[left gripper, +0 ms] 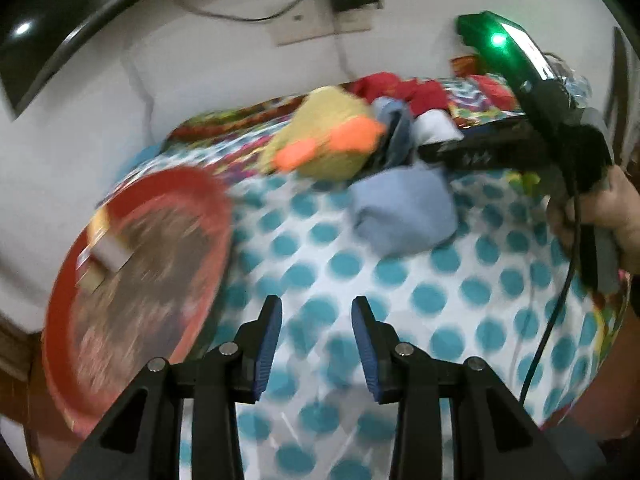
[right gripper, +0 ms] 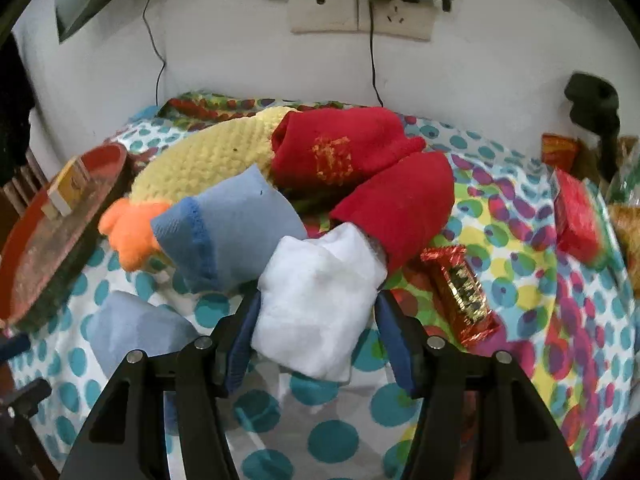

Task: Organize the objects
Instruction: 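Move both tools back to the socks on the bedspread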

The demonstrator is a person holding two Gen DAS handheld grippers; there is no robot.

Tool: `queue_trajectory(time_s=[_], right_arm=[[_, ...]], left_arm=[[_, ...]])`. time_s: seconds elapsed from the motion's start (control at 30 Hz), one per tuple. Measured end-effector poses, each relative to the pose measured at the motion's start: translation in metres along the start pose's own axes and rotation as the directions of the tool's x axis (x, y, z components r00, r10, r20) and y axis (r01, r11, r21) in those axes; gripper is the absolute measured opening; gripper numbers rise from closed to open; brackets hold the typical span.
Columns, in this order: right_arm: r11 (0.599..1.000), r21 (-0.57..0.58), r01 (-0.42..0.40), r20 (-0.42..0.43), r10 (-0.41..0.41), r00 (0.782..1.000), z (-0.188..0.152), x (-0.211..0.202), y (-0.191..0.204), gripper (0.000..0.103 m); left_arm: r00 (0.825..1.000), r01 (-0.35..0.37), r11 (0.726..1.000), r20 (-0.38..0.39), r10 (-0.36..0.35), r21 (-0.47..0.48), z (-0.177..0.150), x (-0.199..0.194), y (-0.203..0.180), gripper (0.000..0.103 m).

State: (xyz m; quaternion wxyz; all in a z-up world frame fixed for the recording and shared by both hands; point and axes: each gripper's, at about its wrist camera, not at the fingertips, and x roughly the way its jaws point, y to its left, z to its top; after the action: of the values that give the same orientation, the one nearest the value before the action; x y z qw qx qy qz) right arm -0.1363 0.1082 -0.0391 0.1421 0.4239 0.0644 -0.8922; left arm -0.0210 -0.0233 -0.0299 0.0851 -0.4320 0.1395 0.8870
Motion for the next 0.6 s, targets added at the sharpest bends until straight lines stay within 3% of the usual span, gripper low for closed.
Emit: queue_trajectory(time_s=[0.1, 0.2, 0.37, 0.6], right_arm=[[1.000, -0.010, 0.022, 0.003, -0.022, 1.000, 0.000, 0.000, -0.005, 0.040], [0.998, -0.029, 0.052, 0.014, -0.051, 0.999, -0.004, 0.000, -0.011, 0.040], [1.000, 0.001, -0.005, 0.011, 0.005, 1.000, -0.007, 0.003, -0.022, 0.040], [0.999, 0.020, -0.043, -0.016, 0.044, 0.999, -0.008, 0.008, -0.026, 0.044]], left_arm=[[0.997, 0.073, 0.997, -0.012, -0.073, 0.002, 0.023, 0.020, -0.008, 0.037], [0.996, 0.088, 0.996, -0.030, -0.088, -0.028, 0.037, 0.035, -0.011, 0.037], [0.994, 0.109, 0.992, -0.006, -0.110, -0.059, 0.047, 0.051, -0.018, 0.037], [0.975, 0.221, 0.966, 0.042, -0.217, -0.132, 0.058, 0.068, -0.017, 0.037]])
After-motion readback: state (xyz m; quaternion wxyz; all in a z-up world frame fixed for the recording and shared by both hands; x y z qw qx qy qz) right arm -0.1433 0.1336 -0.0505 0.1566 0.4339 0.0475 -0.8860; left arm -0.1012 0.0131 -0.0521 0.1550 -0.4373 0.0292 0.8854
